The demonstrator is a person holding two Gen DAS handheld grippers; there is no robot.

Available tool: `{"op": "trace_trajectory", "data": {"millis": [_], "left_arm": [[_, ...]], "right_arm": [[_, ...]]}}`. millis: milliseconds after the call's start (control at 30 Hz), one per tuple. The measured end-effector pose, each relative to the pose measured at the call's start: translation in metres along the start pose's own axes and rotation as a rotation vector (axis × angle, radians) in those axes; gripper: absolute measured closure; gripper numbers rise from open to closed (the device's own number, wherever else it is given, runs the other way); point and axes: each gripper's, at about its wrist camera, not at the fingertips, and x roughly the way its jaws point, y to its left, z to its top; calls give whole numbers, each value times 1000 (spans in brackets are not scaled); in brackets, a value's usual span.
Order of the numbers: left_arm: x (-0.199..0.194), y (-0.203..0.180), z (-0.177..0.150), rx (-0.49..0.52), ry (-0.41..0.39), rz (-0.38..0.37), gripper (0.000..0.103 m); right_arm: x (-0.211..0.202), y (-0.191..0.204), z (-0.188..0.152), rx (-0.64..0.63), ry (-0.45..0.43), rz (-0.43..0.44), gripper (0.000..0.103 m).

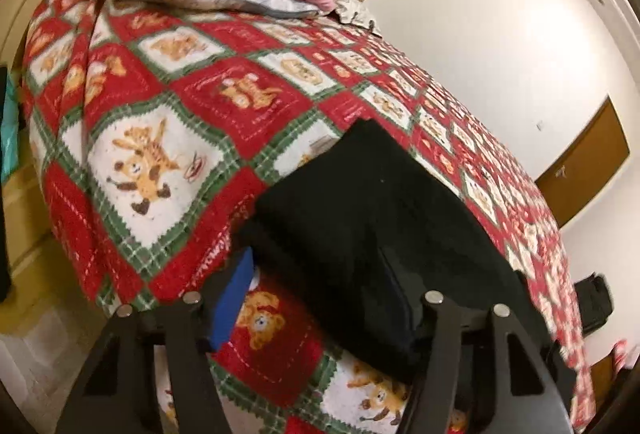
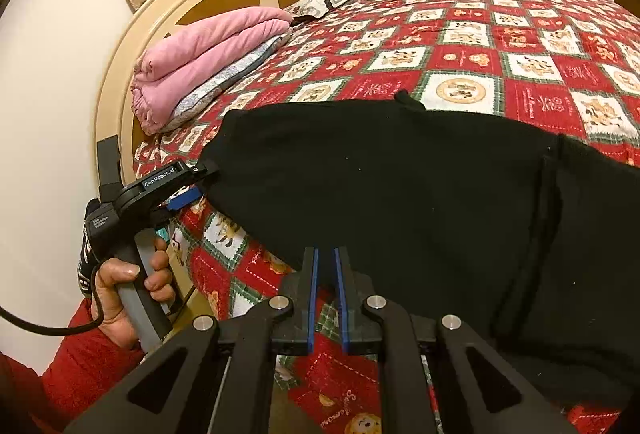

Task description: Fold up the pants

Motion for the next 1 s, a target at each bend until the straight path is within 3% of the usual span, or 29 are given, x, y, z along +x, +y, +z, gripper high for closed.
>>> {"op": "trace_trajectory", "data": {"millis": [267, 333, 367, 467, 700, 800, 1000], "left_arm": [[4, -5, 0, -18, -21, 18, 41], [3, -6, 2, -22, -27, 10, 59], [5, -6, 3, -16, -15, -5, 76], [6, -2, 3, -30, -5, -49, 78], [-8, -14, 6, 20, -35, -40, 80], [-19, -29, 9, 79, -66, -31, 81], [-53, -97, 1, 335, -175, -89, 81]], "right_arm": [[-1, 2, -1, -4, -2, -2, 94], [-3, 2, 0, -3, -7, -3, 94], [-3, 3, -1, -3, -9, -4, 94], [-3, 3, -1, -1, -13, -1, 94], [-10, -4, -1, 27, -39, -4, 94], [-14, -11, 0, 56, -58, -6, 94], [-36, -39, 7, 167, -134, -36, 94]]}}
